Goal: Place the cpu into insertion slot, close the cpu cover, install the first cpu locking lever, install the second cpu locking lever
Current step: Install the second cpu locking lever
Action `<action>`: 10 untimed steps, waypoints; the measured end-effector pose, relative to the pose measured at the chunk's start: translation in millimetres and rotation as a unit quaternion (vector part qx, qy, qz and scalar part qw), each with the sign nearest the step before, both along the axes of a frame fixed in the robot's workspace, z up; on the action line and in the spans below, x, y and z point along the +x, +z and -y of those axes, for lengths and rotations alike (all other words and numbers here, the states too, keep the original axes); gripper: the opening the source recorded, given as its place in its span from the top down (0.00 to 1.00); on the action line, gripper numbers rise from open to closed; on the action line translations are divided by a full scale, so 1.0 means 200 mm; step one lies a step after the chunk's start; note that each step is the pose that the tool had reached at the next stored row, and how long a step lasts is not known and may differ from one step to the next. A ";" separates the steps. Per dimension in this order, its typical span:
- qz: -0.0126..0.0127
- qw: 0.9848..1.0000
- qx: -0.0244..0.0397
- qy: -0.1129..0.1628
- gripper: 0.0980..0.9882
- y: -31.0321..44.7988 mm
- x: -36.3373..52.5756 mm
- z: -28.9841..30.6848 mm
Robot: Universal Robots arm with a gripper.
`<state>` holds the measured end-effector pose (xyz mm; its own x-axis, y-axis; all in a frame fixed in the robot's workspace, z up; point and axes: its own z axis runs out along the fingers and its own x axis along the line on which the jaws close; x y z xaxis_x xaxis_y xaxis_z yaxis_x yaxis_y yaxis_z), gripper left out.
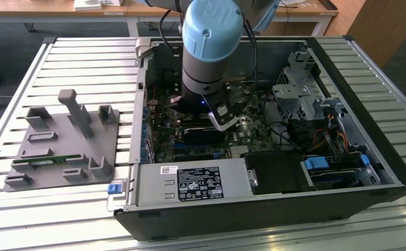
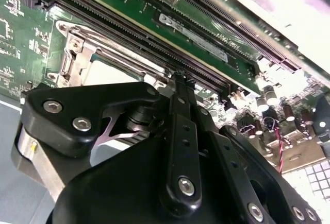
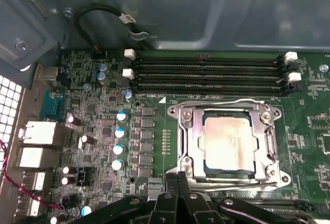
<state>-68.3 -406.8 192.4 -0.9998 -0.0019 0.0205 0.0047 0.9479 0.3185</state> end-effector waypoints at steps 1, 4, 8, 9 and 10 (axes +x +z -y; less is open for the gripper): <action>0.000 1.000 0.003 0.000 0.99 -0.003 0.000 0.000; 0.000 1.000 0.013 0.000 0.99 -0.012 -0.002 0.000; 0.000 1.000 0.024 0.000 0.99 -0.026 -0.007 -0.001; 0.000 1.000 0.025 0.000 0.99 -0.027 -0.010 0.000; 0.000 1.000 0.026 0.000 0.99 -0.026 -0.011 0.000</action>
